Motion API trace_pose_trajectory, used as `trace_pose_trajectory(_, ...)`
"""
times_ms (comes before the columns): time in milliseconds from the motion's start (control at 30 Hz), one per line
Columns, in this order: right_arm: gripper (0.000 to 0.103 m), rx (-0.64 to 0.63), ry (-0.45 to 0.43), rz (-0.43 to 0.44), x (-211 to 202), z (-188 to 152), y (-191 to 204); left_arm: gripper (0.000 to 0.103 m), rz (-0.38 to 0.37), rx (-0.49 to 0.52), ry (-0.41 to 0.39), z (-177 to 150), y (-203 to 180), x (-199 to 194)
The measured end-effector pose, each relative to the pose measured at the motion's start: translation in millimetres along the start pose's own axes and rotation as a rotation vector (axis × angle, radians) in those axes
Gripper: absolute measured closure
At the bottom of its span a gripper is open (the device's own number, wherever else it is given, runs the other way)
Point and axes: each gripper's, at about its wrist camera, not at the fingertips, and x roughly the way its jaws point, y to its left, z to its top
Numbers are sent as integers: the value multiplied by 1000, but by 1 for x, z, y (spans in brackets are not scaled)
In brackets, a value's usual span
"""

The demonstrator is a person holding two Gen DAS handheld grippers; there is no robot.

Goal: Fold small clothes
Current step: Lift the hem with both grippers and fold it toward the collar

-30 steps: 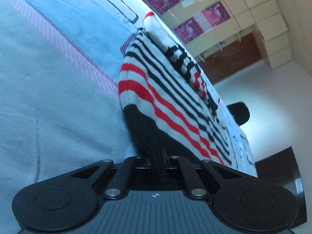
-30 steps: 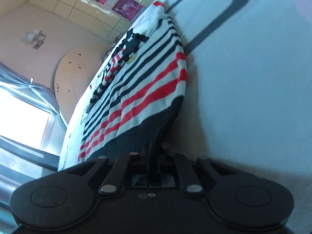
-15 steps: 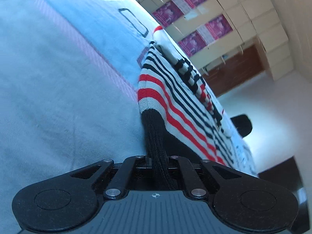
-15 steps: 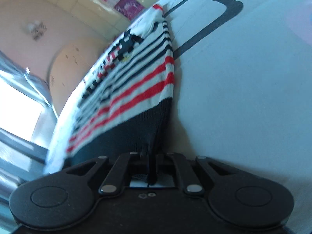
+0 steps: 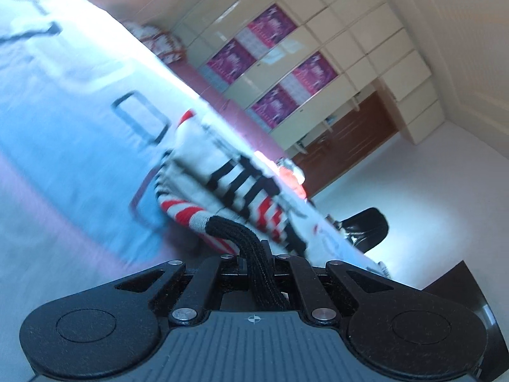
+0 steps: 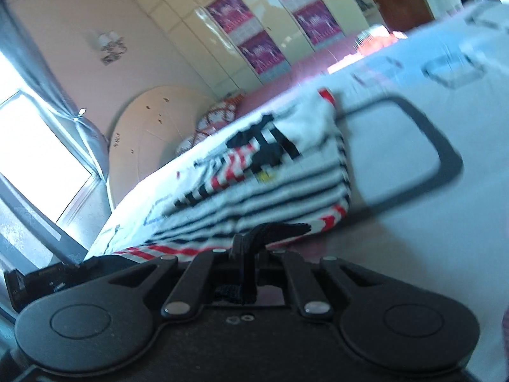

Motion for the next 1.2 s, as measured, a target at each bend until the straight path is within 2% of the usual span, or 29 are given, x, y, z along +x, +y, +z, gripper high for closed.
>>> trace_pose_trajectory(167, 97, -73, -83, 19, 4, 59, 18, 99, -55, 19, -55, 51, -27, 20)
trace_pose_trajectory(300, 97, -99, -112, 8, 27, 103, 22, 99, -67, 34, -62, 93, -37, 60)
trace_pose_trajectory(633, 97, -73, -130, -89, 132, 190, 6, 99, -80, 59, 5, 170, -33, 180)
trace_pose_trajectory(900, 97, -66, -67, -180, 216, 214, -16, 99, -50, 56, 94, 197, -5, 268)
trace_pose_trajectory(1200, 97, 81, 7, -244, 291, 217, -64, 99, 38, -5, 222, 193, 37, 349)
